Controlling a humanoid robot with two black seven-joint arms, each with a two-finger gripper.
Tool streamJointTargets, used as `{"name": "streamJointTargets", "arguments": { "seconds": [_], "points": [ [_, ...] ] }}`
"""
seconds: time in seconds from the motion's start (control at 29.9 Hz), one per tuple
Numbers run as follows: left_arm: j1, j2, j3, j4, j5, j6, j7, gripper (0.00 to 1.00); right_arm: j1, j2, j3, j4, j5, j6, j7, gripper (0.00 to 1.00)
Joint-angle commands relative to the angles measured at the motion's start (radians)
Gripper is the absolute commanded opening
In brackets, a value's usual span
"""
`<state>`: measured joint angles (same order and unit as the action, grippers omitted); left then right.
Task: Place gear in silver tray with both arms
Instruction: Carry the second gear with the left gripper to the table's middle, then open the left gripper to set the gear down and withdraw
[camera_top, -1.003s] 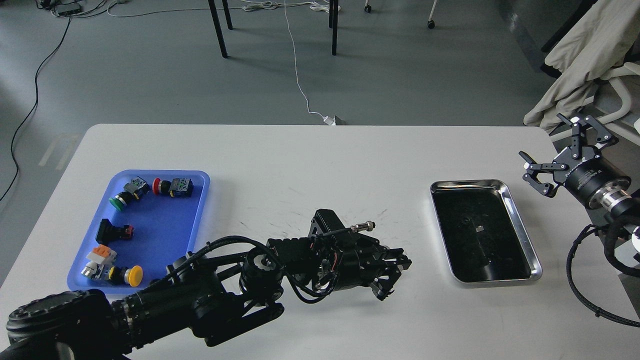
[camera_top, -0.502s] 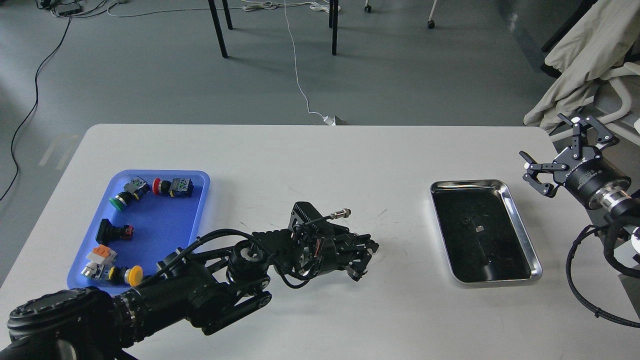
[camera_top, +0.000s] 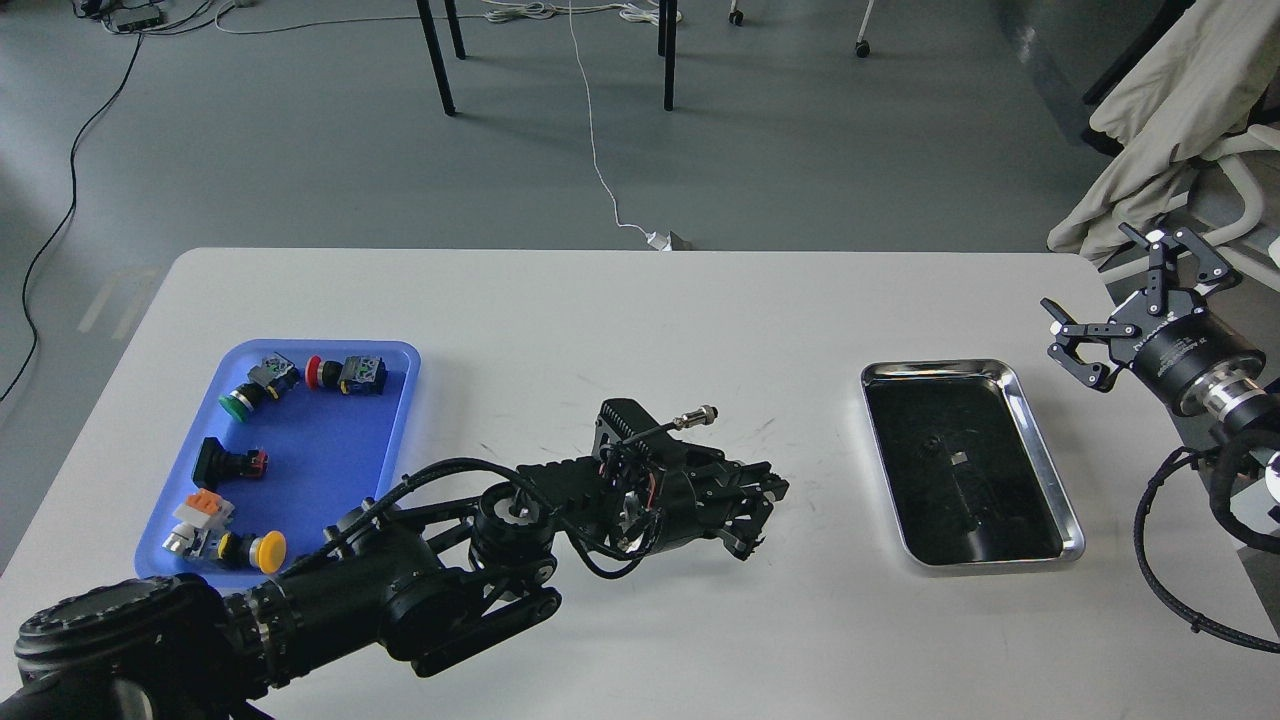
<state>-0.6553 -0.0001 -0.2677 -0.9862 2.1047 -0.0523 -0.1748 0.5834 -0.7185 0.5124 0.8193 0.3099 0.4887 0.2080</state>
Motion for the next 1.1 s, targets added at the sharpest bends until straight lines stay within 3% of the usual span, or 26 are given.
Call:
{"name": "streamJointTargets", "arguments": {
  "seconds": [0.0, 0.23, 0.43, 0.57, 0.67, 0.94, 1.07],
  "points": [
    [0.006, 0.0, 0.001, 0.0, 0.001, 0.0, 0.0, 0.16, -0.001, 0.005, -0.006, -0.006, -0.003, 0.0, -0.001, 0.98],
    [0.014, 0.0, 0.001, 0.001, 0.0, 0.0, -0.002, 0.28, -0.004, 0.008, 0.0, 0.003, -0.002, 0.0, 0.001, 0.98],
    [0.016, 0.0, 0.001, -0.002, -0.011, 0.025, -0.002, 0.51, -0.004, 0.01, 0.0, 0.008, -0.002, 0.0, 0.001, 0.98],
    [0.016, 0.0, 0.001, -0.002, -0.067, 0.058, 0.0, 0.84, 0.004, 0.01, -0.002, 0.02, -0.002, 0.0, -0.001, 0.98],
    [0.013, 0.0, -0.001, -0.006, -0.087, 0.074, 0.0, 0.94, 0.012, 0.01, -0.005, 0.021, -0.006, 0.0, -0.001, 0.98],
    [0.002, 0.0, -0.14, -0.012, -0.164, 0.115, -0.002, 0.97, 0.05, -0.001, -0.012, 0.073, -0.028, 0.0, -0.009, 0.98],
    [-0.001, 0.0, -0.238, 0.0, -0.302, 0.192, -0.002, 0.97, 0.071, -0.019, -0.012, 0.118, -0.138, 0.0, -0.009, 0.98]
  ]
}}
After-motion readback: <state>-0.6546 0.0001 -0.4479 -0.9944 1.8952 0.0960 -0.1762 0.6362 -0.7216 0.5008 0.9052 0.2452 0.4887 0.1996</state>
